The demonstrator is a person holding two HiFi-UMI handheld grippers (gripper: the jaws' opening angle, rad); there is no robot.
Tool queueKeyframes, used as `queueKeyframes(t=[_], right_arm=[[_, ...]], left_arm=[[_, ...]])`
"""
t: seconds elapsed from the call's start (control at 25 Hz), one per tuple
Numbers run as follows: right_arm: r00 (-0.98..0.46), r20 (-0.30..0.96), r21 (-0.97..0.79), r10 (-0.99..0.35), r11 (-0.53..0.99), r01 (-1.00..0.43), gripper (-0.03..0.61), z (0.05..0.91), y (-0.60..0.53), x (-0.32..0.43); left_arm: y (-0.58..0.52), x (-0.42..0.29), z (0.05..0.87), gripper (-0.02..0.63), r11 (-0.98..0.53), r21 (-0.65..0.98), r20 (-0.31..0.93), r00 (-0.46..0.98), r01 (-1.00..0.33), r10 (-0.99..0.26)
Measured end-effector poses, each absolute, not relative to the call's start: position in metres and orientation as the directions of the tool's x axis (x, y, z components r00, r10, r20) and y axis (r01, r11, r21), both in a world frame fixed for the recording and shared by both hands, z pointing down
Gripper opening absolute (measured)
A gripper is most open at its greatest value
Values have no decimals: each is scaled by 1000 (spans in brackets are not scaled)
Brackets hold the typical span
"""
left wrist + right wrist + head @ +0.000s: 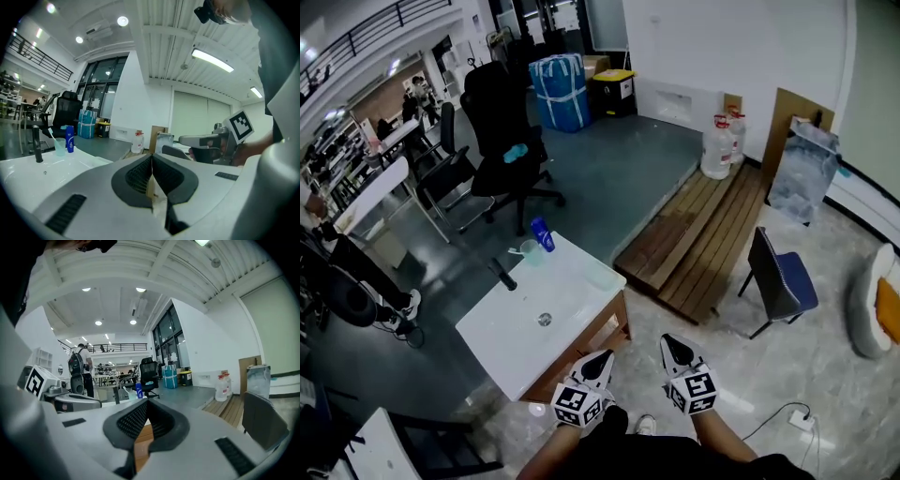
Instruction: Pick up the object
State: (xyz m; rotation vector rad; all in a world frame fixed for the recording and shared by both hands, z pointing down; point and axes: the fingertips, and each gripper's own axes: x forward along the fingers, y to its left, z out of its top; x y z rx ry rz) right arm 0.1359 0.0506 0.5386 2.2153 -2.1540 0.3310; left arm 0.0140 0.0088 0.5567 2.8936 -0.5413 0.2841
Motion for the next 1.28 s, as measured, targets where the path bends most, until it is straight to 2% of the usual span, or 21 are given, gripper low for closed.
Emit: queueKeyframes(t=[0.92,1.28], right_arm=[[-194,193,-42,-962,190,-981,18,555,-148,110],[-205,214,-11,-955,207,-978,18,565,-187,128]], left_arm=[[-172,-3,565,21,-857,152,201,865,-492,-460],[-202,9,570,21,-824,158,209,834,-544,-511]])
